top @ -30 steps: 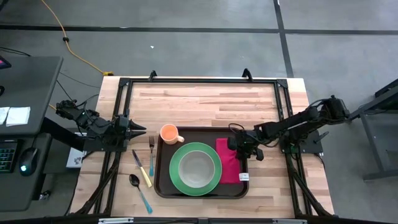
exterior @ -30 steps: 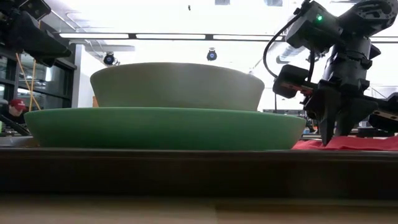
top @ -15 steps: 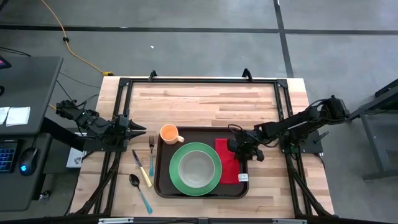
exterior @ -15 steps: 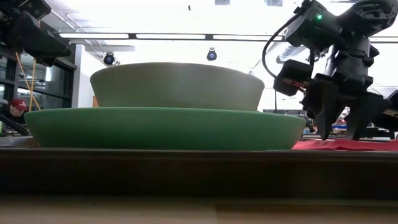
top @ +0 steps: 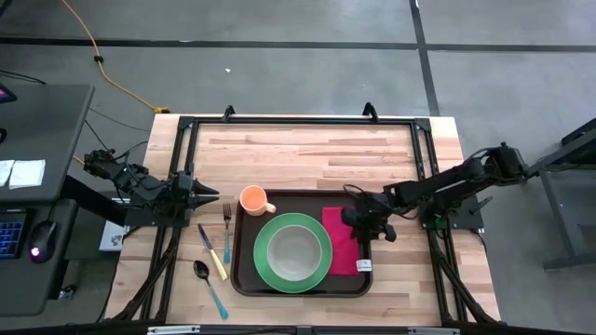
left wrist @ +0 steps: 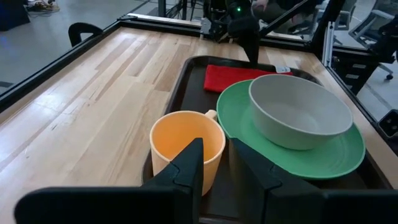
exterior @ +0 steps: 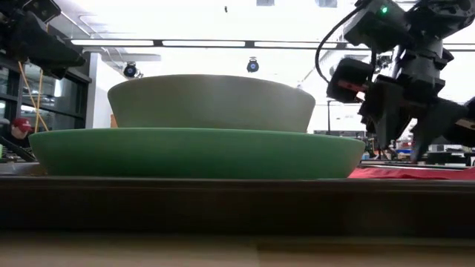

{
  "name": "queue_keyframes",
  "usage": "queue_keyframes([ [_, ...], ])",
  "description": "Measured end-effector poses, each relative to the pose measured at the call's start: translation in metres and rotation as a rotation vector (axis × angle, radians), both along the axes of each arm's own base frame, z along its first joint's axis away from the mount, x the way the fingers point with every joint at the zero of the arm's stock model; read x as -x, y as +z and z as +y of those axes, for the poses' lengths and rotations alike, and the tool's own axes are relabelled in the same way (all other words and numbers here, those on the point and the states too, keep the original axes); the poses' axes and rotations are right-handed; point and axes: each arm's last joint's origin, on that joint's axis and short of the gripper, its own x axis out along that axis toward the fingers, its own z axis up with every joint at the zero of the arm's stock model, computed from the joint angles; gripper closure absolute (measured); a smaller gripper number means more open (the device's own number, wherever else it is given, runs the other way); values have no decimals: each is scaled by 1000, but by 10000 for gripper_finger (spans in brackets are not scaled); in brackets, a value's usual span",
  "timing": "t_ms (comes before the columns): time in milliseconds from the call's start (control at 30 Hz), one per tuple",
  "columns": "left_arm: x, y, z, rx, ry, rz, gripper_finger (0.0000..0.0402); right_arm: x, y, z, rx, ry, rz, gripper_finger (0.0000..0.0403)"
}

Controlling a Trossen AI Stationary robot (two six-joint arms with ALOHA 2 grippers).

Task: Set up tray
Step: Put the blue fork on the red table napkin

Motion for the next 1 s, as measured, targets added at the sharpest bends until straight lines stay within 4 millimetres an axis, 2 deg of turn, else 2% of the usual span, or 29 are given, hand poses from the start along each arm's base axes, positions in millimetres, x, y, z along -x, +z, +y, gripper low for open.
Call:
queue_keyframes([
  [400,-1,4,-1,21,-4,-37,293,8,30,-3,41,-38,-157,289],
  [667,-1,5,-1,59,5,-52,293,14,48,-7,142,-80,-280,289],
  [1000,-5,9,-3,92,6,-83,293,19,61,-12,321,-116,-393,289],
])
